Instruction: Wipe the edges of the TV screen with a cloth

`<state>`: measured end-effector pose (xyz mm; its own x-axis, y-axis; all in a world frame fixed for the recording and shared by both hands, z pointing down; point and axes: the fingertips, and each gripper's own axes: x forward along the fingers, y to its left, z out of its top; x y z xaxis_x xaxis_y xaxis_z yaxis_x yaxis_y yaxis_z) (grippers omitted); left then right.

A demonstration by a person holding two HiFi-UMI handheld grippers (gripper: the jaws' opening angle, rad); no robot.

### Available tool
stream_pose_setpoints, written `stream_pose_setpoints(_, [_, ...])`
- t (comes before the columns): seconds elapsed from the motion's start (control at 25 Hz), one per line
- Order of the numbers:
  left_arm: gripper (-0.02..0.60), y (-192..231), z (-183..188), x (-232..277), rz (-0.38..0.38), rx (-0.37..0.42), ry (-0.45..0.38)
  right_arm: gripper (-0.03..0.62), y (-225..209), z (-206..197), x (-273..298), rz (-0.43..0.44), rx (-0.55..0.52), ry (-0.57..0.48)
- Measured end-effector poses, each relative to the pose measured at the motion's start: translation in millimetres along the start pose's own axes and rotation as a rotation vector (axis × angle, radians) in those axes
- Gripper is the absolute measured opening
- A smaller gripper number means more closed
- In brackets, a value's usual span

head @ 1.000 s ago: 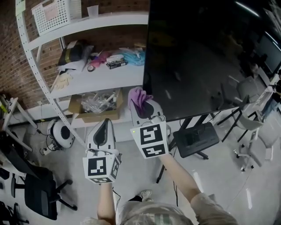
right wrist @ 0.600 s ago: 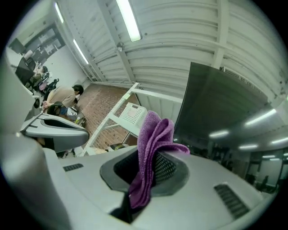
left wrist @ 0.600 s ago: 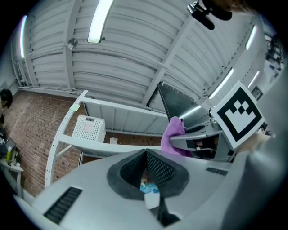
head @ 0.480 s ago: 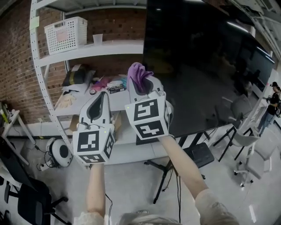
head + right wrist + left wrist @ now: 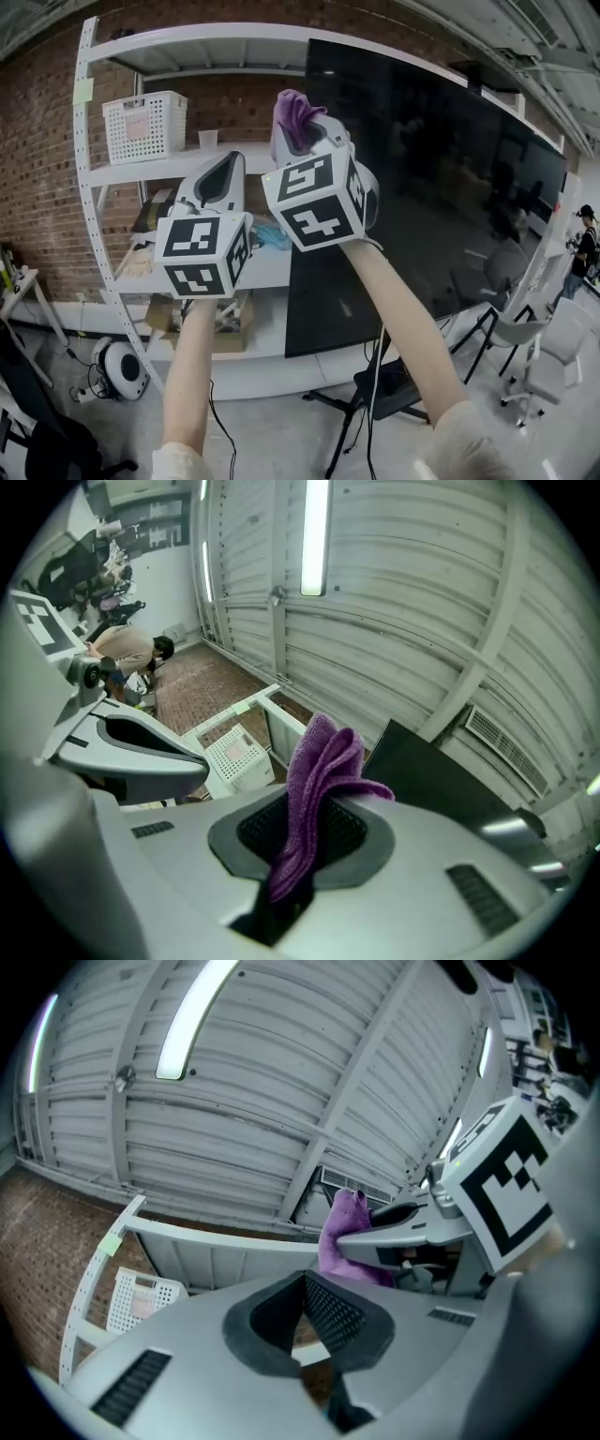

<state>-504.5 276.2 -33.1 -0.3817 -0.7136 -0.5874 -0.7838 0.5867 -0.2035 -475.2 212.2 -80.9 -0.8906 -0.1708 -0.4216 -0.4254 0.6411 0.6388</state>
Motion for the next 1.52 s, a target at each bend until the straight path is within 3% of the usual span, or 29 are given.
stream_pose_setpoints(0.16, [0.015, 6.0, 29.8, 30.2, -0.009, 0.039, -0.027, 0.063, -24.8, 25.2, 14.3, 0.015, -0.067, -0.025])
stream_pose_setpoints(0.32, [0.015, 3.0, 56.8, 58.7, -0.043, 0.013, -0.062, 0.063, -52.8, 55.3, 26.3, -0.017, -0.160, -0.048])
stream_pose_setpoints(0.56, [0.015, -1.0, 81.3, 91.2, -0.070, -0.011, -0.100, 0.063, -84.3, 91.1, 42.6, -0.054, -0.210, -0.074])
stream_pose_setpoints(0.88, [0.015, -14.2, 98.6, 99.9, -0.111, -0.034, -0.147, 0.063, -104.5, 98.8, 41.5, 0.026, -0.152, -0.058])
stream_pose_setpoints(1.0, [0.015, -15.7, 97.4, 100.9, -0.122, -0.037, -0.150, 0.063, -110.5, 98.4, 36.4, 0.051, -0.057, -0.087])
stream_pose_setpoints(1.16, [0.015, -13.9, 99.9, 104.0, -0.123, -0.025, -0.158, 0.063, -134.8, 105.5, 26.5, -0.003, 0.012, -0.132])
stream_pose_setpoints(1.28, [0.015, -16.0, 106.1, 105.1, -0.118, -0.006, -0.171, 0.063, -155.8, 109.0, 20.0, -0.088, -0.114, -0.130])
stream_pose_setpoints(1.44, [0.015, -21.1, 105.8, 106.4, -0.124, 0.010, -0.177, 0.063, -178.9, 109.3, 14.0, -0.267, -0.437, -0.101])
stream_pose_setpoints(1.52, [0.015, -23.3, 104.3, 106.6, -0.130, 0.010, -0.180, 0.063, -169.9, 105.5, 13.0, -0.252, -0.609, -0.100])
